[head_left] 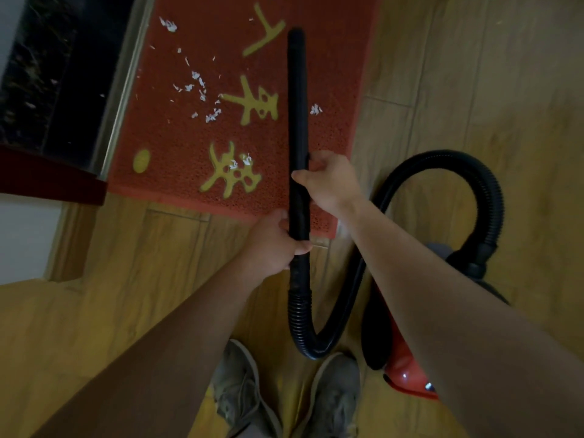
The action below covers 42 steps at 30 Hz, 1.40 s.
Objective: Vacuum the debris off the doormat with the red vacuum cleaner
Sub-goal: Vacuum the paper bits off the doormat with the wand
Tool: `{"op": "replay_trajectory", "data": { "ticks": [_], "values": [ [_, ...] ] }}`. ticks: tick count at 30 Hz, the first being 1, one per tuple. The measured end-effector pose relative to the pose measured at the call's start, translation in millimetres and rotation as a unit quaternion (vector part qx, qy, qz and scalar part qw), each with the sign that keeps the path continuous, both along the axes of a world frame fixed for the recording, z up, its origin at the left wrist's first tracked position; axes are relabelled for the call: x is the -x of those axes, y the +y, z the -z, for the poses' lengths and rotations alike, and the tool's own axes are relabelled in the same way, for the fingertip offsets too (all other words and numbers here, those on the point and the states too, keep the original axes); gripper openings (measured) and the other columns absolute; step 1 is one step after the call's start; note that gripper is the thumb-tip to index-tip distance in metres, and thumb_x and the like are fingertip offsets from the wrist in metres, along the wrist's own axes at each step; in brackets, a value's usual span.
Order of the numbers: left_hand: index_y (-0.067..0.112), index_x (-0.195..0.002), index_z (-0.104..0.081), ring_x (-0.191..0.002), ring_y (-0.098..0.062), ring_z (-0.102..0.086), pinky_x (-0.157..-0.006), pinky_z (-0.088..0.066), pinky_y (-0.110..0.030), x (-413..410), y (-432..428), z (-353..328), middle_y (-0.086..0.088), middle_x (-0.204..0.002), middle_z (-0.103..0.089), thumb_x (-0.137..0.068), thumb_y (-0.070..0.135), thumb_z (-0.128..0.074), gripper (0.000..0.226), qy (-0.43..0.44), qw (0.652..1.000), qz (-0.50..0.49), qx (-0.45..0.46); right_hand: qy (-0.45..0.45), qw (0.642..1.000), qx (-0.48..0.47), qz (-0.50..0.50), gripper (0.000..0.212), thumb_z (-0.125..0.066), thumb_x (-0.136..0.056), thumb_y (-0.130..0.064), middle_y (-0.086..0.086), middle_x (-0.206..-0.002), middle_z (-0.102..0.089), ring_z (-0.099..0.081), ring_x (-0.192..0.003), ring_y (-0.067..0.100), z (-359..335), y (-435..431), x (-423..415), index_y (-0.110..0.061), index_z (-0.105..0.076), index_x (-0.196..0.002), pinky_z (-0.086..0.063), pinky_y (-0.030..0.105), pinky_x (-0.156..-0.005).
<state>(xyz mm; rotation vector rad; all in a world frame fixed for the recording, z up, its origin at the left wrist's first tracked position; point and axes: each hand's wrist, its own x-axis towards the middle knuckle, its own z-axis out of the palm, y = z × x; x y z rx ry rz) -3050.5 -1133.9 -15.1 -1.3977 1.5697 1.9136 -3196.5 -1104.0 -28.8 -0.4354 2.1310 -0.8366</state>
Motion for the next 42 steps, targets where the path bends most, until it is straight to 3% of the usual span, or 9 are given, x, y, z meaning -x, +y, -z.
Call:
{"op": "replay_trajectory", "data": {
  "ticks": [2, 6, 11, 14, 16, 23, 28, 32, 42],
  "values": [
    [0.020, -0.120, -0.056, -0.091, -0.022, -0.072, -0.076, -0.062, -0.040, -1.9, 5.0, -20.6, -0.007, -0.103, -0.069, -0.085, 0.006, -0.079, 0.044, 0.009, 1.000, 0.002, 0.006, 0.003, 1.000, 0.008, 0.005, 0.044, -0.072, -0.082, -0.031, 0.001, -0.099, -0.073, -0.072, -0.086, 0.020, -24.9, 5.3, -1.1, -0.019, -0.065, -0.124, -0.062, 0.043, -0.076],
    [0.025, -0.100, -0.059, -0.091, -0.022, -0.071, -0.076, -0.060, -0.039, -7.1, 19.6, -59.1, -0.006, -0.098, -0.070, -0.084, 0.008, -0.079, 0.031, 0.037, 0.999, 0.017, 0.028, 0.003, 0.999, 0.025, 0.024, 0.047, -0.070, -0.085, -0.027, -0.001, -0.092, -0.074, -0.073, -0.077, 0.013, -71.3, 25.1, -5.3, -0.018, -0.062, -0.130, -0.063, 0.038, -0.073],
    [0.028, -0.098, -0.062, -0.089, -0.020, -0.073, -0.079, -0.060, -0.040, -15.6, 47.8, -98.9, -0.004, -0.097, -0.073, -0.084, 0.015, -0.081, 0.027, 0.051, 0.997, 0.050, 0.032, 0.003, 0.997, 0.048, 0.066, 0.015, -0.069, -0.086, -0.021, -0.011, -0.061, -0.068, -0.066, -0.057, 0.000, -121.1, 65.8, -12.6, -0.019, -0.066, -0.100, -0.056, 0.024, -0.058],
    [0.026, -0.101, -0.063, -0.088, -0.017, -0.073, -0.079, -0.058, -0.039, -19.8, 68.3, -119.8, -0.001, -0.093, -0.073, -0.083, 0.017, -0.082, 0.028, 0.059, 0.996, 0.070, 0.024, -0.011, 0.994, 0.060, 0.086, 0.049, -0.068, -0.086, -0.024, 0.000, -0.078, -0.076, -0.074, -0.071, 0.011, -146.1, 92.5, -19.8, -0.016, -0.059, -0.134, -0.062, 0.038, -0.074],
    [0.025, -0.098, -0.064, -0.087, -0.017, -0.072, -0.081, -0.058, -0.039, -22.0, 80.9, -131.6, 0.000, -0.090, -0.072, -0.082, 0.017, -0.082, 0.026, 0.058, 0.995, 0.084, 0.022, -0.008, 0.994, 0.069, 0.089, 0.057, -0.068, -0.084, -0.027, 0.004, -0.082, -0.076, -0.074, -0.074, 0.014, -160.5, 108.8, -25.0, -0.017, -0.056, -0.139, -0.062, 0.042, -0.075],
    [0.020, -0.099, -0.062, -0.076, -0.008, -0.068, -0.065, -0.050, -0.023, -28.3, 127.8, -165.1, 0.006, -0.082, -0.068, -0.083, 0.003, -0.079, 0.029, 0.072, 0.995, 0.068, -0.004, 0.001, 0.990, 0.084, 0.111, 0.058, -0.068, -0.080, -0.030, 0.001, -0.083, -0.075, -0.073, -0.079, 0.014, -200.3, 155.5, -39.4, -0.020, -0.058, -0.137, -0.062, 0.044, -0.076],
    [0.019, -0.106, -0.059, -0.067, 0.006, -0.067, -0.056, -0.049, -0.010, -38.3, 166.4, -171.4, 0.010, -0.082, -0.068, -0.087, 0.002, -0.075, 0.030, 0.104, 0.994, 0.028, -0.025, 0.025, 0.993, 0.086, 0.077, 0.046, -0.067, -0.088, -0.023, -0.013, -0.083, -0.067, -0.067, -0.080, 0.004, -218.4, 187.0, -50.7, -0.021, -0.061, -0.133, -0.060, 0.028, -0.077],
    [0.020, -0.105, -0.057, -0.071, -0.001, -0.068, -0.059, -0.051, -0.018, -46.0, 190.6, -164.7, 0.013, -0.078, -0.069, -0.091, 0.011, -0.073, 0.023, 0.121, 0.992, -0.030, -0.035, 0.018, 0.996, 0.079, 0.049, 0.046, -0.065, -0.090, -0.022, -0.021, -0.081, -0.060, -0.060, -0.075, -0.005, -214.9, 210.0, -64.7, -0.019, -0.060, -0.135, -0.048, 0.009, -0.068],
    [0.015, -0.106, -0.062, -0.086, -0.015, -0.070, -0.072, -0.053, -0.025, -59.4, 212.8, -144.5, -0.006, -0.098, -0.074, -0.089, 0.011, -0.075, 0.022, 0.106, 0.991, -0.080, 0.034, -0.011, 0.995, 0.075, 0.072, 0.039, -0.066, -0.089, -0.020, -0.013, -0.075, -0.067, -0.065, -0.071, 0.000, -196.9, 227.9, -78.3, -0.023, -0.064, -0.127, -0.054, 0.017, -0.072]
  ]
}}
